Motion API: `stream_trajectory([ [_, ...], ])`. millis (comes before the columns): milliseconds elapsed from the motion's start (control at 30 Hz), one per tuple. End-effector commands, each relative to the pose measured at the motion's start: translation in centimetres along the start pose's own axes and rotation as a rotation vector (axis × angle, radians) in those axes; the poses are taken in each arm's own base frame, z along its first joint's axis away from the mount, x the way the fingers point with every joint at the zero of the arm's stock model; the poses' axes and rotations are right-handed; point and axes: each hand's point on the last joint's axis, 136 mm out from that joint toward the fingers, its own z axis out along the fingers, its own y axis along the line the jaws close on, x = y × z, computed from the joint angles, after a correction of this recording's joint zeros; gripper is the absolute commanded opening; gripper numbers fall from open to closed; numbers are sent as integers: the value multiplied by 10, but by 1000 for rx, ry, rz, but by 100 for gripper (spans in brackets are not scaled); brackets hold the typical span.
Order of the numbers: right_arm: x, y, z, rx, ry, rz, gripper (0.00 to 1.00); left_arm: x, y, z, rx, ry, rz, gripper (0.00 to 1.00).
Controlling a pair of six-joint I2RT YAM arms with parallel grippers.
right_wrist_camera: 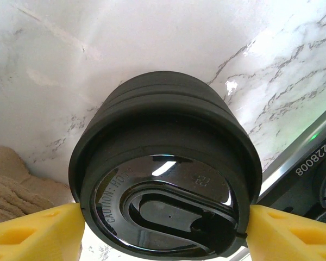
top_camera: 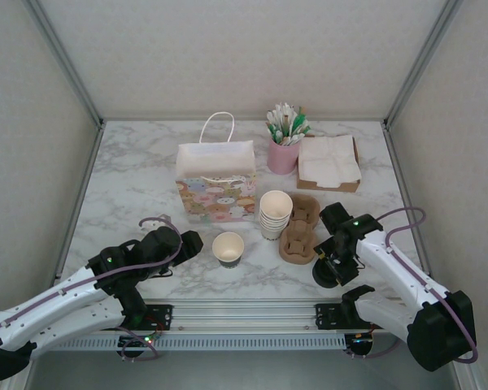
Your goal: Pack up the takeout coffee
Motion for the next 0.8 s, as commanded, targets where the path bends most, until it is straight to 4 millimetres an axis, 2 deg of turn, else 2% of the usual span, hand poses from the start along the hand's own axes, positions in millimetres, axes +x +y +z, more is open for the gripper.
stream_trajectory([
  [0,-6,-12,-1,47,-22,-4,77,-3,9,1,-34,-19,-15,82],
  [333,-20,0,-18,-26,-45,-8,77,-5,8,-3,-33,-26,-10,82],
  [567,-29,12,-33,-84,-71,-76,77,-5,4,-2,-26,-19,3,82],
  [767,-41,9,-46,-19,-130,-152,77,-5,-1,0,-22,-11,23,82],
])
